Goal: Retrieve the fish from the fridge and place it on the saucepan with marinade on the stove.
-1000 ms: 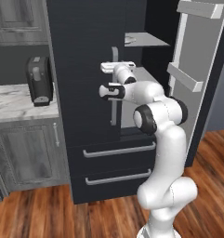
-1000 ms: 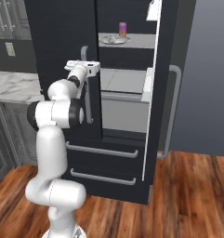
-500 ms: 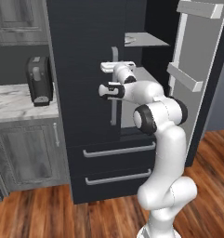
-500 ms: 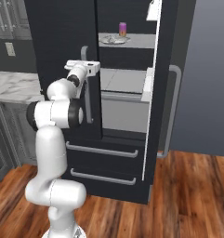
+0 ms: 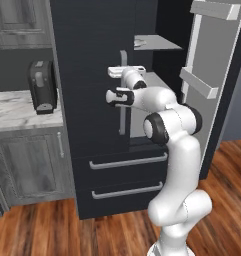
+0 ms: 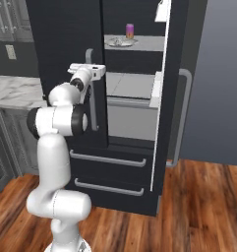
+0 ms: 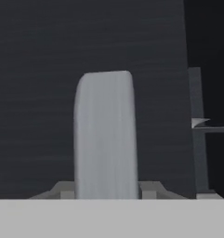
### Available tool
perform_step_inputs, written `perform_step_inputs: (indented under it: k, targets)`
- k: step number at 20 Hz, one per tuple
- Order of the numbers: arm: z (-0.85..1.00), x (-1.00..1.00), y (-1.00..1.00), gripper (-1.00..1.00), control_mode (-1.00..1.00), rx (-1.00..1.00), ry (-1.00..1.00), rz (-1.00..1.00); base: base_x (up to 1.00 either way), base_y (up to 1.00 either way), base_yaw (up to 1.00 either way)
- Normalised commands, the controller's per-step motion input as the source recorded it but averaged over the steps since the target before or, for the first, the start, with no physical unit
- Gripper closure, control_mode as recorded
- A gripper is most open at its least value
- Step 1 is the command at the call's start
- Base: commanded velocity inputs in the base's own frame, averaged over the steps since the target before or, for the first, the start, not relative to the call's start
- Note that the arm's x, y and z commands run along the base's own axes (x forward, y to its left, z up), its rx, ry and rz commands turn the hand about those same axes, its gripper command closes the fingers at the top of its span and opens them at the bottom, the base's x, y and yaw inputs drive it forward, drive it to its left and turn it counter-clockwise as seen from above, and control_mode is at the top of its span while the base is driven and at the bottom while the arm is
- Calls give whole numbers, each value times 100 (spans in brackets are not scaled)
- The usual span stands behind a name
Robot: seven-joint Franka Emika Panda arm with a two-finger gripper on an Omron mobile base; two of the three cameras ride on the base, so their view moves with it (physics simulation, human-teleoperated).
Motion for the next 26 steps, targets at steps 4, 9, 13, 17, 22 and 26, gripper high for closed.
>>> perform_step_inputs:
  k: [4, 9, 13, 17, 22, 26]
  targets:
    - [2, -16, 8, 100, -100, 0, 12, 0, 0, 0, 0]
    - [23, -25, 13, 100, -100, -1, 7, 0, 0, 0, 0]
    - [34, -37, 18, 100, -100, -1, 5, -2, 0, 0, 0]
    - [39, -40, 23, 100, -100, 0, 8, -4, 0, 0, 0]
    - [46, -37, 33, 100, -100, -1, 14, -9, 0, 0, 0]
    - [43, -37, 39, 100, -100, -2, 16, -11, 0, 0, 0]
